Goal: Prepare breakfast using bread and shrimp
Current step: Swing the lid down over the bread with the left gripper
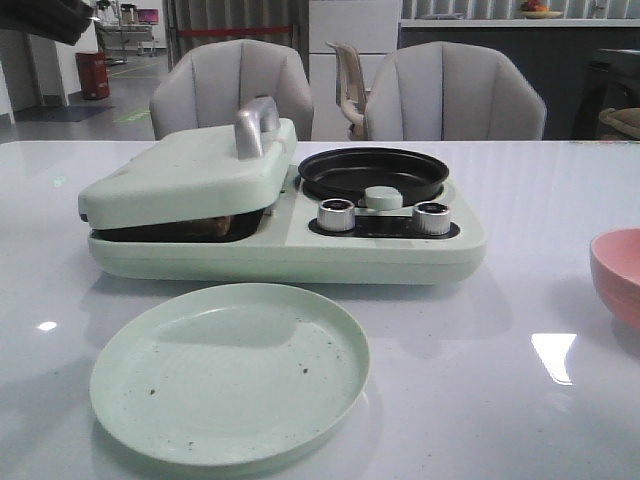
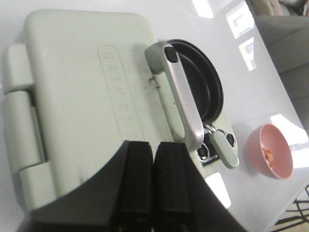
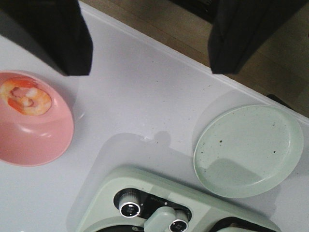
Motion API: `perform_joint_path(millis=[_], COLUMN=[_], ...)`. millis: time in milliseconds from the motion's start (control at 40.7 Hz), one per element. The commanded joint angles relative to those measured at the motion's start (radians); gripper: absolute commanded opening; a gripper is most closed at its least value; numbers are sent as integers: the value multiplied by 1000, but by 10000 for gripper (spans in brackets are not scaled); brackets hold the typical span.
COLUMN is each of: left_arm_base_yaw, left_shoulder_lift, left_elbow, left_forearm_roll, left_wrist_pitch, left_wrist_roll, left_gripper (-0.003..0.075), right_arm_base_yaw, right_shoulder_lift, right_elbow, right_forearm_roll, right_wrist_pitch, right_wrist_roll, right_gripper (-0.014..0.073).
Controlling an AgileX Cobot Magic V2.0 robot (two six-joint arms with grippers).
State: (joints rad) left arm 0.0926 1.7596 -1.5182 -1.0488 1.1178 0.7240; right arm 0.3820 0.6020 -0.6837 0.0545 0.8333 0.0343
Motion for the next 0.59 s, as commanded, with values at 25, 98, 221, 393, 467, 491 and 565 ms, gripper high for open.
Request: perform_joint_path(millis=[25,98,221,393,467,491,565], left_arm_base_yaw=[-72,-123,-213,-377,-431,-451,-502], left_shoulder_lift=[-151,-213,-312,-454,-508,-522,-571], left_elbow=[51,108,198,318,360,372,396], left_forearm_roll=[-47,-29,23,165,209,230,360], left_wrist_pitch=[-21,-34,-65,-145,-168,-177,-208], left_wrist_roll=[48,69,76,76,70,57,-45], left_gripper=[99,99,99,100,100,102,103], right_arm_base_yaw=[-6,-6,-6,-6,-6,-6,-6], right_shoulder_lift=[1,1,1,1,1,1,1], right_elbow=[-28,-28,-28,-28,-28,-28,-28], right_forearm_roll=[3,3,3,3,3,3,3], right_wrist_pitch=[-66,-66,-66,-66,-66,-66,-66], right_wrist_roll=[1,1,1,1,1,1,1], right_gripper=[601,601,601,601,601,601,601])
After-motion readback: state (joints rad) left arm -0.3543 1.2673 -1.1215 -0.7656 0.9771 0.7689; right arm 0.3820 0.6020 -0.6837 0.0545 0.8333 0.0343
